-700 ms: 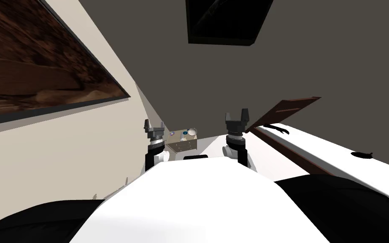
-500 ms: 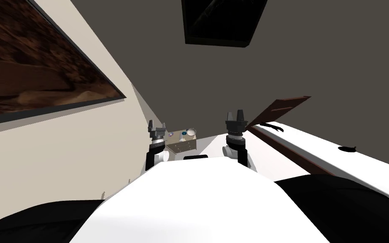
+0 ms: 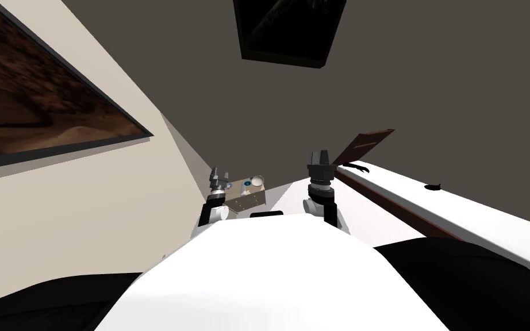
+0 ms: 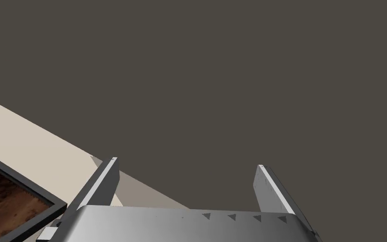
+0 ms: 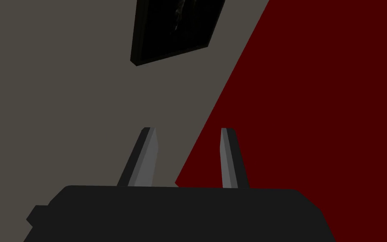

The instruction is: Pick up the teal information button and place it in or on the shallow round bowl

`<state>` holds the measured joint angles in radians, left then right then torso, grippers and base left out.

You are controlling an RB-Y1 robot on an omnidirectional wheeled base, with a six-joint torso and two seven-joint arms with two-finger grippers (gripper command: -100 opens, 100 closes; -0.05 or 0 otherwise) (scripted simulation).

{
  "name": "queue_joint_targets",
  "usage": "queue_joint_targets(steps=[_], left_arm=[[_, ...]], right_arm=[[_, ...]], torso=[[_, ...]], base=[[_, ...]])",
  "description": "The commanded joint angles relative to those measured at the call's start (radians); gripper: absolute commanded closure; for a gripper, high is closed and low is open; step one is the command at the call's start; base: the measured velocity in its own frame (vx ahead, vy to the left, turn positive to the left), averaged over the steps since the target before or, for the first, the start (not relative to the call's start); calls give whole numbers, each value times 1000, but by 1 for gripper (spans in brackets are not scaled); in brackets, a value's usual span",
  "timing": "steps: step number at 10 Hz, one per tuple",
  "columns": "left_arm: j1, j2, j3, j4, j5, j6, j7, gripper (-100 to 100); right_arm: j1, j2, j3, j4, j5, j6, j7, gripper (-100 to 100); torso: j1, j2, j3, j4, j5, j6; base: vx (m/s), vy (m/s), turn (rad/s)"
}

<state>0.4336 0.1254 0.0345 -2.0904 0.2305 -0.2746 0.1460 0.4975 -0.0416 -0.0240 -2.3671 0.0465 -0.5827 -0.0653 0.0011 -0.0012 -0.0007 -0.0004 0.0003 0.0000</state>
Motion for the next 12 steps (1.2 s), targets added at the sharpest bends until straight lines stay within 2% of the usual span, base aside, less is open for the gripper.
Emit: queue_joint_targets(steps=[1,2,3,5,6,7,8,9,10,11,12], left_arm=[[-12,8,6,20,13,38,-4,-100],[-24,25,15,55,37,67,-8,-100],[-24,25,15,55,37,76,-8,-100],[-51,61,35,123,87,138,-17,-100],[-51,61,35,134,87,157,-17,-100],[-65,80,46,171,114,195,-22,-100],[-65,80,46,176,114,201,-22,-100],[-80,99,57,221,142,231,-27,-100],[-80,99,57,221,142,246,-27,-100],[-96,119,68,267,171,272,-33,-100],[-96,119,68,267,171,293,-33,-100]], right_arm=[[0,0,0,0,0,0,0,0],[0,0,0,0,0,0,0,0],[0,0,0,0,0,0,0,0],[0,0,0,0,0,0,0,0],[0,0,0,0,0,0,0,0],[0,0,0,0,0,0,0,0],[0,0,0,0,0,0,0,0],[0,0,0,0,0,0,0,0],[0,0,0,0,0,0,0,0],[0,0,0,0,0,0,0,0],[0,0,0,0,0,0,0,0]], torso=[[0,0,0,0,0,0],[0,0,0,0,0,0],[-1,0,0,0,0,0],[-1,0,0,0,0,0],[0,0,0,0,0,0],[0,0,0,0,0,0],[0,0,0,0,0,0],[-1,0,0,0,0,0],[-1,0,0,0,0,0],[-1,0,0,0,0,0],[0,0,0,0,0,0]], base=[[10,8,-55],[10,2,-148],[8,3,-79],[12,6,-170],[11,10,-118],[13,5,-198],[9,8,-74],[10,2,-163],[9,7,-96],[11,7,-222],[10,11,-78]])
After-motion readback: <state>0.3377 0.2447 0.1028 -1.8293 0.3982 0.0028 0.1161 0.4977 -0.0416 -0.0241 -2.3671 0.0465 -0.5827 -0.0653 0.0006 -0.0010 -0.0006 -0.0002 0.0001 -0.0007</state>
